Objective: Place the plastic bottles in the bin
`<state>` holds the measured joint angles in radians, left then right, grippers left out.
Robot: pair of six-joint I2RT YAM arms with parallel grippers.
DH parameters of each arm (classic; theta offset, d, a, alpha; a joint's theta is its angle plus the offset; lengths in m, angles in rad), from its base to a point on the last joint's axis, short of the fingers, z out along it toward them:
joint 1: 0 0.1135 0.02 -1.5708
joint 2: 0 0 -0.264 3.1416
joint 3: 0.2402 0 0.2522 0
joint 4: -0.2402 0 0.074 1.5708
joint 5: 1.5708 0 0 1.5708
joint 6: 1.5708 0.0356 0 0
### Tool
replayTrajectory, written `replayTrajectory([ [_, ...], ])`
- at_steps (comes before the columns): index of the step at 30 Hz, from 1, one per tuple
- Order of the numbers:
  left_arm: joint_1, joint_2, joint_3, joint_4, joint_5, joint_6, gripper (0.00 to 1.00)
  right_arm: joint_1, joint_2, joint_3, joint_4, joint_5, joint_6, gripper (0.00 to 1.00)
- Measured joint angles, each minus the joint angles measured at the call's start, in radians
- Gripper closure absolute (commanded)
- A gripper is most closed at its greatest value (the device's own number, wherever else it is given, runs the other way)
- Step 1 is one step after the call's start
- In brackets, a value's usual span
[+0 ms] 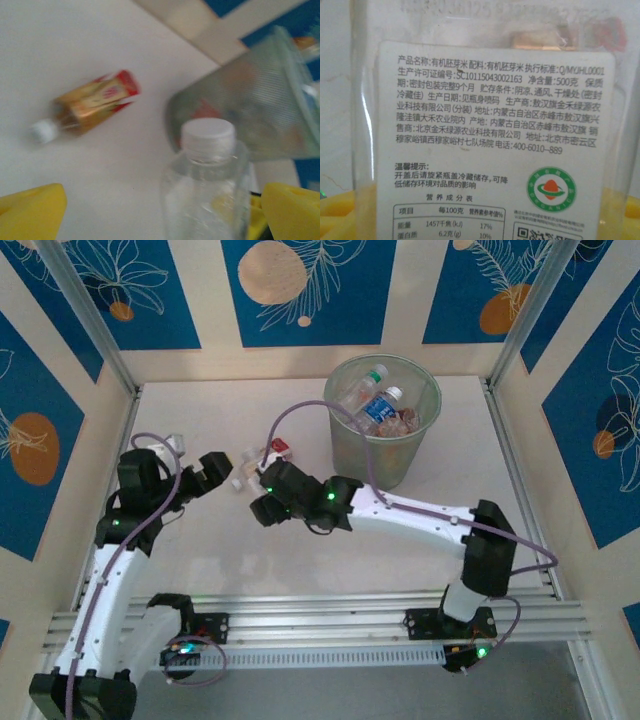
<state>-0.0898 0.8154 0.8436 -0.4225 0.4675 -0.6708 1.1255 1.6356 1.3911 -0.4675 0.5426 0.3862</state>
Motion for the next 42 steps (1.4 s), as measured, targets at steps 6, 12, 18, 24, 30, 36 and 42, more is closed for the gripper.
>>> replayTrajectory([
  [6, -0.151, 0.055, 0.025, 0.121, 0.088, 0.0, 0.0, -0.006, -0.087, -0.085, 0.066, 0.066, -0.02, 0.29],
  [12, -0.231, 0.154, 0.053, 0.192, 0.101, 0.0, 0.01, -0.006, -0.134, -0.113, 0.12, 0.09, -0.026, 0.29],
  [18, -0.233, 0.177, 0.053, 0.2, 0.097, 0.0, 0.01, -0.005, -0.182, -0.137, 0.164, 0.098, -0.033, 0.29],
  [24, -0.234, 0.198, 0.053, 0.298, 0.15, -0.036, 0.05, -0.005, -0.206, -0.144, 0.208, 0.084, -0.047, 0.29],
  [30, -0.243, 0.217, 0.053, 0.379, 0.209, -0.06, 0.23, -0.006, -0.206, -0.144, 0.246, 0.059, -0.068, 0.28],
  [36, -0.245, 0.218, 0.053, 0.42, 0.236, -0.066, 0.44, -0.017, -0.206, -0.148, 0.279, 0.024, -0.077, 0.17],
  [42, -0.248, 0.223, 0.053, 0.441, 0.243, -0.068, 0.59, -0.063, -0.255, -0.196, 0.323, -0.086, -0.095, 0.01],
])
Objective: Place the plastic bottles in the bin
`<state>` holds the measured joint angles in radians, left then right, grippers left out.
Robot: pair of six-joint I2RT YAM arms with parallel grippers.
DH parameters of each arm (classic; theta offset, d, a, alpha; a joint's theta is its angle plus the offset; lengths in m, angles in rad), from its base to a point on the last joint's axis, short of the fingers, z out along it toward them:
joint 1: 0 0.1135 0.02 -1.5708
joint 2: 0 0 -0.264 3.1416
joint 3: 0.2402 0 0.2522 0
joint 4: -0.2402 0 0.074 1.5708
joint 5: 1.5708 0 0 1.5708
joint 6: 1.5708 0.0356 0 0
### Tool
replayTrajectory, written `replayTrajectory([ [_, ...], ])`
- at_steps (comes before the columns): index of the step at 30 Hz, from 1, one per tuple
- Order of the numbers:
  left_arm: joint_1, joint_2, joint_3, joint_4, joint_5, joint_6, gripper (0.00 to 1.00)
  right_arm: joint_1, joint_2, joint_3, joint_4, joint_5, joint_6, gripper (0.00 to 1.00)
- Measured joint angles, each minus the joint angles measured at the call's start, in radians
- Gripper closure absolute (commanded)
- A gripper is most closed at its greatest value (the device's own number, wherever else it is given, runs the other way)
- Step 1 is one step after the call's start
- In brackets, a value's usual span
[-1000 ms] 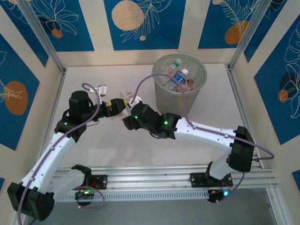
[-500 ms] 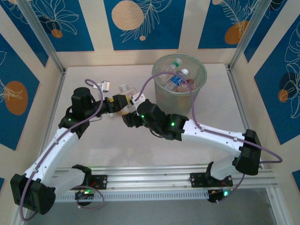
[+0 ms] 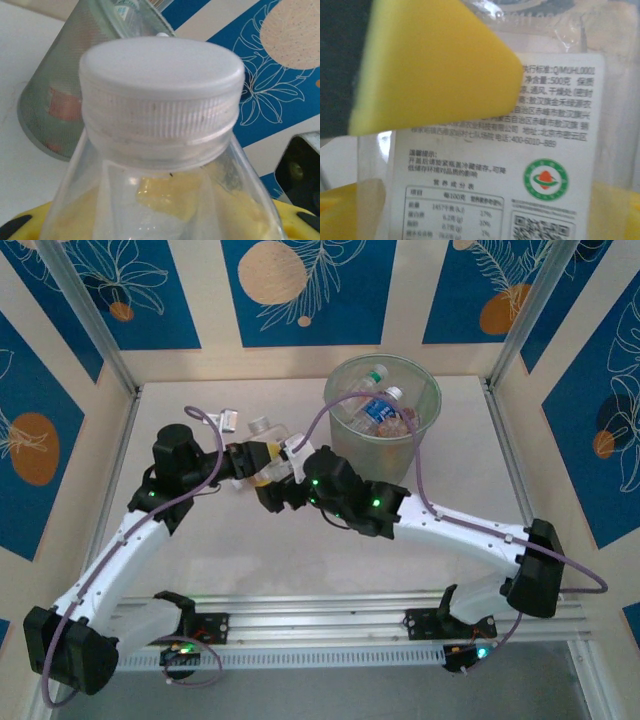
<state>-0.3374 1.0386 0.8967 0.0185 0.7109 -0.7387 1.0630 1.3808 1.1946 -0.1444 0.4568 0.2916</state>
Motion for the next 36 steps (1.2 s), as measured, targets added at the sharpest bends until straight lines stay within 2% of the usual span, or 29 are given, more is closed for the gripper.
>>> replayTrajectory([
  [5, -0.001, 0.013, 0.032, 0.034, 0.04, 0.013, 0.62, -0.079, -0.105, -0.047, 0.02, -0.19, -0.003, 0.01],
  [12, -0.001, 0.015, 0.085, 0.097, 0.158, 0.055, 0.62, -0.285, -0.299, -0.074, 0.028, -0.544, 0.001, 0.0],
  [15, -0.002, 0.003, 0.085, 0.122, 0.192, 0.068, 0.62, -0.335, -0.344, -0.077, 0.029, -0.671, 0.003, 0.0],
  [19, -0.01, -0.021, 0.085, 0.166, 0.216, 0.082, 0.62, -0.344, -0.335, -0.075, 0.027, -0.789, 0.004, 0.01],
  [26, -0.066, -0.044, 0.084, 0.251, 0.225, 0.116, 0.62, -0.354, -0.198, -0.003, 0.014, -0.889, 0.002, 0.05],
  [32, -0.087, -0.044, 0.084, 0.28, 0.224, 0.147, 0.62, -0.357, -0.117, 0.088, 0.012, -0.968, -0.009, 0.23],
  [36, -0.095, -0.039, 0.084, 0.293, 0.22, 0.148, 0.62, -0.357, -0.094, 0.116, 0.019, -1.01, -0.012, 0.43],
])
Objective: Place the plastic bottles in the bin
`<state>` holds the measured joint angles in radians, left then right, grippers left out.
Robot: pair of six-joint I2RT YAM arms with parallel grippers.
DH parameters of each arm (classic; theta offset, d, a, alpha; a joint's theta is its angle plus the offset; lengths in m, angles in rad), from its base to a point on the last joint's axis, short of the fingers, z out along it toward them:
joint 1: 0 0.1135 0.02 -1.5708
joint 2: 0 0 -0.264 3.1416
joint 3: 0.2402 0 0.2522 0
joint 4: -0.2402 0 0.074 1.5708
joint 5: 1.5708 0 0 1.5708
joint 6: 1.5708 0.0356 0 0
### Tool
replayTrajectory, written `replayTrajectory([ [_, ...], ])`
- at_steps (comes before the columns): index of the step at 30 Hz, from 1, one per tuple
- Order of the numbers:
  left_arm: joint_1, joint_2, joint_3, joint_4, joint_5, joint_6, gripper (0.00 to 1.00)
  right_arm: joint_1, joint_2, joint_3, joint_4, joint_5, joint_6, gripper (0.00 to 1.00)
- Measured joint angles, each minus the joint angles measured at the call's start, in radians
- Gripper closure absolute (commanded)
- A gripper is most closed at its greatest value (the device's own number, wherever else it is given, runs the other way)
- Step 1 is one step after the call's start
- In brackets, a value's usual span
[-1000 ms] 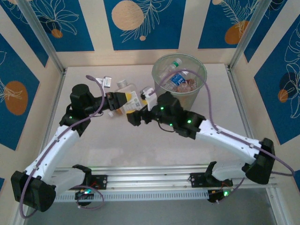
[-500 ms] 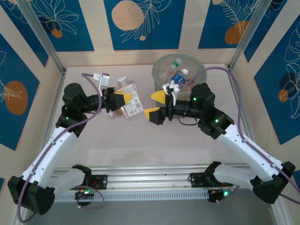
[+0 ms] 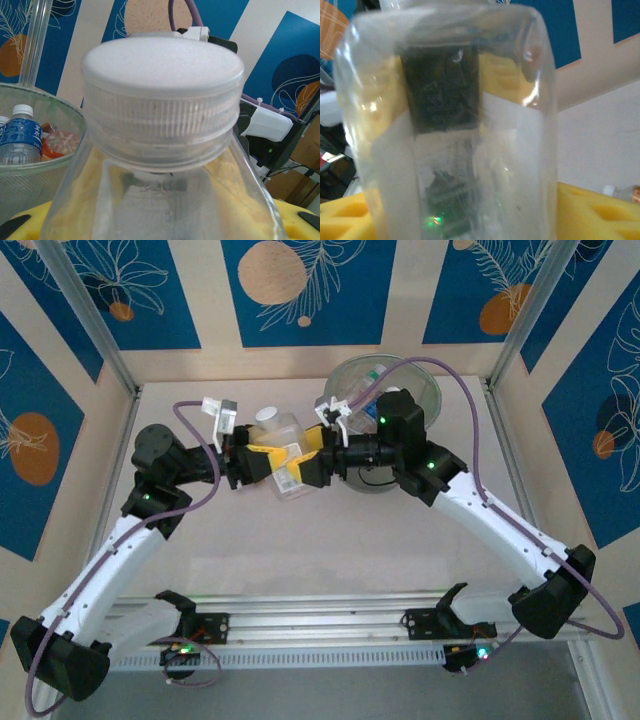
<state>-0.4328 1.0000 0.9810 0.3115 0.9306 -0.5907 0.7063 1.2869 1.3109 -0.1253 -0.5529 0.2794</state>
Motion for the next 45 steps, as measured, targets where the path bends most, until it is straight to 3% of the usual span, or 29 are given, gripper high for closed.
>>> replayTrajectory([
  [3, -0.002, 0.005, 0.0, 0.009, 0.001, -0.001, 0.6, -0.002, 0.002, 0.003, -0.002, -0.013, -0.013, 0.57],
  [4, -0.002, 0.005, 0.0, 0.011, 0.002, -0.001, 0.56, -0.002, 0.002, 0.004, -0.002, -0.013, -0.016, 0.58],
  [7, -0.002, 0.007, 0.0, 0.013, -0.003, 0.005, 0.32, -0.002, 0.002, 0.005, -0.003, -0.009, -0.019, 0.69],
  [9, -0.004, 0.016, 0.009, 0.006, -0.026, 0.018, 0.05, -0.002, 0.001, 0.005, -0.017, 0.023, -0.019, 0.71],
  [10, -0.005, 0.019, 0.013, 0.001, -0.038, 0.023, 0.01, -0.002, 0.001, 0.005, -0.027, 0.04, -0.02, 0.71],
  [18, -0.005, 0.0, 0.056, -0.14, -0.188, 0.092, 0.01, -0.01, -0.04, 0.053, -0.197, 0.277, -0.053, 0.71],
  [26, -0.005, -0.076, 0.066, -0.281, -0.361, 0.158, 0.0, -0.015, -0.058, 0.33, -0.475, 0.823, -0.085, 0.72],
  [33, -0.005, -0.076, 0.068, -0.364, -0.44, 0.182, 0.0, -0.053, 0.091, 0.559, -0.636, 1.218, -0.16, 0.72],
  [38, -0.005, -0.075, 0.069, -0.426, -0.498, 0.198, 0.01, -0.125, 0.217, 0.627, -0.698, 1.343, -0.222, 0.72],
  [45, -0.004, -0.017, 0.144, -0.569, -0.629, 0.209, 0.01, -0.2, 0.345, 0.705, -0.76, 1.405, -0.29, 0.72],
])
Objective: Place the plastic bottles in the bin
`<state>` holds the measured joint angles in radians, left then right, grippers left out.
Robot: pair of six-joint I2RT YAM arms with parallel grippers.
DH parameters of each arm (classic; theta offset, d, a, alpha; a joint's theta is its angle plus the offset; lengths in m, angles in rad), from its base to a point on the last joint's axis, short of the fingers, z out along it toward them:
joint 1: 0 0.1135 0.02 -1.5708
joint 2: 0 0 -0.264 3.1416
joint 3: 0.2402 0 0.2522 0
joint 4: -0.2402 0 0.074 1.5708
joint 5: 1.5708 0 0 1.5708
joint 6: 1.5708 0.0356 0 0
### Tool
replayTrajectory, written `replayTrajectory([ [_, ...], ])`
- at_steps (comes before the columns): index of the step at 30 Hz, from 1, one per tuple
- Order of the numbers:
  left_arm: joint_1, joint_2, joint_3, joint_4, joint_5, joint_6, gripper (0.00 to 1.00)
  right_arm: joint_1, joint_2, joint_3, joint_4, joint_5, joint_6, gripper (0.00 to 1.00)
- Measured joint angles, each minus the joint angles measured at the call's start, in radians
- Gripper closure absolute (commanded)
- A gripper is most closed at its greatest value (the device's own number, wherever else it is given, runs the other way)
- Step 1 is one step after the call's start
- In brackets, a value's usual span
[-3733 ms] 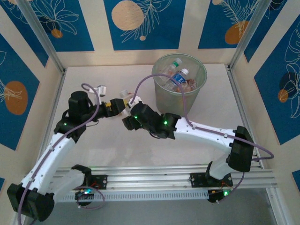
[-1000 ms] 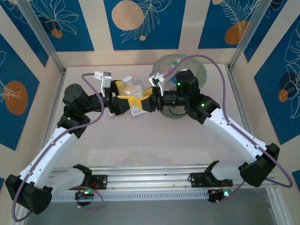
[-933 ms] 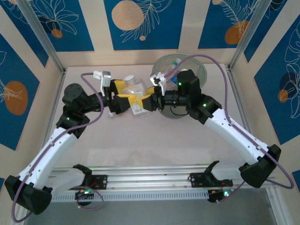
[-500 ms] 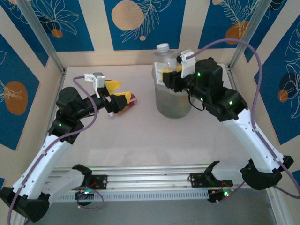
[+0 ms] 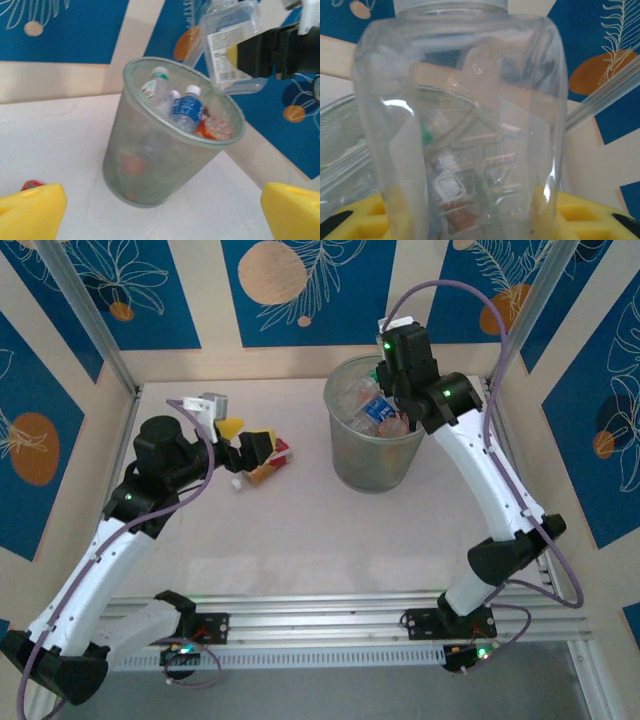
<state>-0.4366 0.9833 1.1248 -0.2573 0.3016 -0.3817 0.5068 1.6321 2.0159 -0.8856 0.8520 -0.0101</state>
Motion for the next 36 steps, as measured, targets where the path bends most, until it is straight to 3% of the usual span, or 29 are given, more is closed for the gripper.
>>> replayTrajectory([
  [18, 0.017, 0.033, 0.0, -0.082, -0.049, 0.0, 0.01, 0.009, 0.139, 0.017, -0.025, 0.216, -0.111, 0.72],
  [36, 0.034, 0.037, 0.0, -0.103, -0.049, 0.0, 0.01, -0.058, 0.111, -0.114, -0.064, 0.182, -0.061, 0.7],
])
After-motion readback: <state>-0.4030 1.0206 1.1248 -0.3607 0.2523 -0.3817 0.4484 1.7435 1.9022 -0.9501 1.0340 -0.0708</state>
